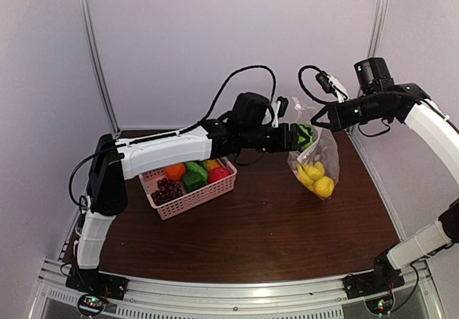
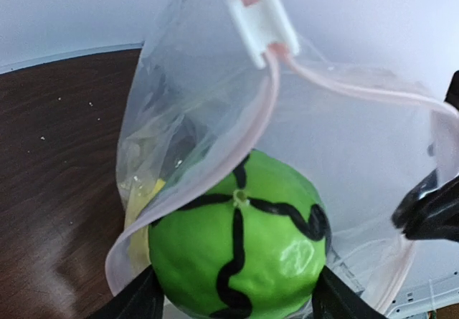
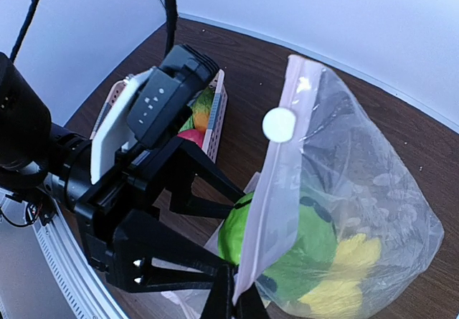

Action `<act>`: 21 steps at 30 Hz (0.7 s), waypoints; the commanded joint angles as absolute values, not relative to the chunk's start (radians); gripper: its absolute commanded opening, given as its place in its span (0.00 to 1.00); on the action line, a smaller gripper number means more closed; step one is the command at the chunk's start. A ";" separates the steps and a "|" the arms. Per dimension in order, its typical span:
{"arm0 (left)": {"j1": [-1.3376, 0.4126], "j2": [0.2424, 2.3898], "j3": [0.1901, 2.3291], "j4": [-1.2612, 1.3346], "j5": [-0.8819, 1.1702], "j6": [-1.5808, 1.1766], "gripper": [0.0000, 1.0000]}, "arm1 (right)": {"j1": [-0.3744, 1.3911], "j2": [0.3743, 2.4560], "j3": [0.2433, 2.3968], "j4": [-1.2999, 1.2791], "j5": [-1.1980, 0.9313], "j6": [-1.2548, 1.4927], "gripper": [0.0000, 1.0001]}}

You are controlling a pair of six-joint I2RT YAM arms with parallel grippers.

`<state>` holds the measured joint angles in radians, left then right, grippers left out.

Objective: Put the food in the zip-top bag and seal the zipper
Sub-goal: Place the fake fruit in the zipper food storage bag.

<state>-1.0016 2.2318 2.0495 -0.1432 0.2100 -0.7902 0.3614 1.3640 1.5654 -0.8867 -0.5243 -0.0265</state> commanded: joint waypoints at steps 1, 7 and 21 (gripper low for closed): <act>-1.007 2.177 2.083 -0.095 0.261 -0.709 0.76 | 0.365 1.350 1.604 -0.873 -0.545 -0.027 0.00; -1.008 2.058 2.014 -0.103 0.206 -0.644 0.98 | 0.357 1.339 1.594 -0.873 -0.521 -0.039 0.00; -1.002 1.676 1.706 -0.362 0.037 -0.474 0.97 | 0.268 1.337 1.548 -0.809 -0.551 -0.022 0.00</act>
<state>-1.0046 1.7851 1.8210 -0.2188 0.1894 -0.5495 0.2928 1.3632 1.5661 -0.8764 -0.5247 -0.0299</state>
